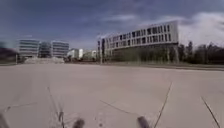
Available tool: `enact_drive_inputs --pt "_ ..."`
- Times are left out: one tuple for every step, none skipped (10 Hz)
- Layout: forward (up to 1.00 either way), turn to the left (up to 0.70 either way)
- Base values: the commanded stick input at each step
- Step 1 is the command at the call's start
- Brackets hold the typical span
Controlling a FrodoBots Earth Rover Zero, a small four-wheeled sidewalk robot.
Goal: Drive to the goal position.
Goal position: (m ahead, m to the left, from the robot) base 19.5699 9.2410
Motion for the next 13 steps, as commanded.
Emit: enact_drive_inputs --pt "0.7 0.35" --pt "0.7 0.35" --pt "0.7 0.35" --pt "0.7 0.35" --pt "0.7 0.2" --pt "0.7 0.05" --pt "0.7 0.0" --pt "0.7 0.0" --pt "0.7 0.0" --pt "0.7 0.0" --pt "0.7 0.0" --pt "0.7 0.0" --pt "0.7 0.0"
